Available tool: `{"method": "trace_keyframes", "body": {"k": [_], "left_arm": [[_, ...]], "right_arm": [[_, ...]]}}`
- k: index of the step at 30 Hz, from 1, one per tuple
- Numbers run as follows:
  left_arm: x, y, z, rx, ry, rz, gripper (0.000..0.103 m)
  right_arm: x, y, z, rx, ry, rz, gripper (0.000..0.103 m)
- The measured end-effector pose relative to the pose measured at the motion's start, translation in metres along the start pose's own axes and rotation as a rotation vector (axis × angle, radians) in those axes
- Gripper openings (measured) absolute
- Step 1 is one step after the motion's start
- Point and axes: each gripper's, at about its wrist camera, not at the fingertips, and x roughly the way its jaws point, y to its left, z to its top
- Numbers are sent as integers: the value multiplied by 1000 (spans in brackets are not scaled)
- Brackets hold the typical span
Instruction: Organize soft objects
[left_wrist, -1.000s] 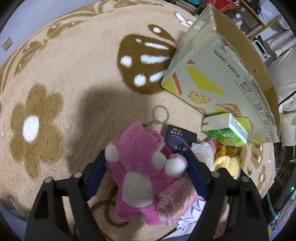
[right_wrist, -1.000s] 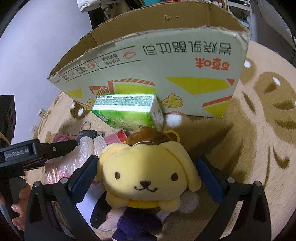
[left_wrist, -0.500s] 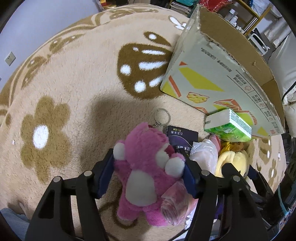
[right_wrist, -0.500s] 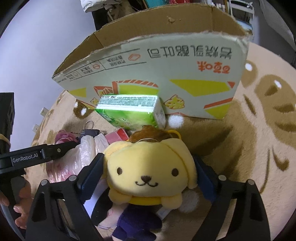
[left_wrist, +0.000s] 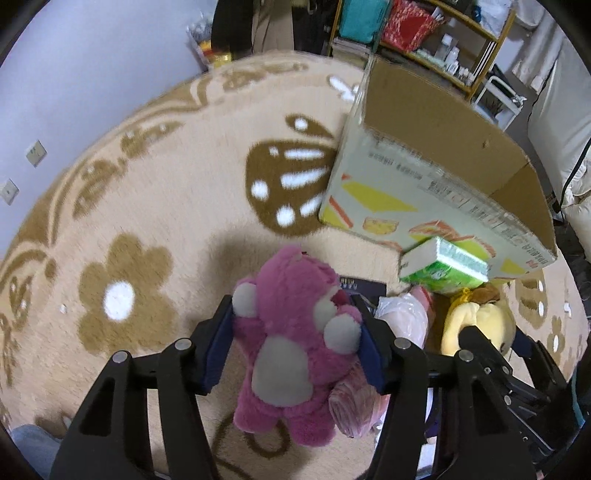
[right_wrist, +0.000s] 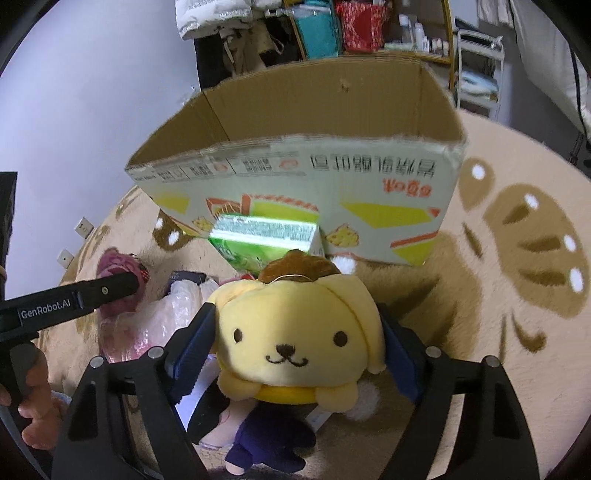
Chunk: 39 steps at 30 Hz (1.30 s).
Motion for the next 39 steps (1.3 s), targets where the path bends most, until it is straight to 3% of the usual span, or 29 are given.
{"method": "trace_keyframes", "body": {"k": [12,27,39], "left_arm": [[-46,-3,10,40,-198,17,59],[-107,-25,26,107,-471,2,59],[-132,-44,54,150,-596,-26,59]], "right_arm": [[-62,0,17,-22,-271,-75,86],[-99,-2,34,-30,-436,-79,86],[-112,-4,58,-38,-524,-64,86]]}}
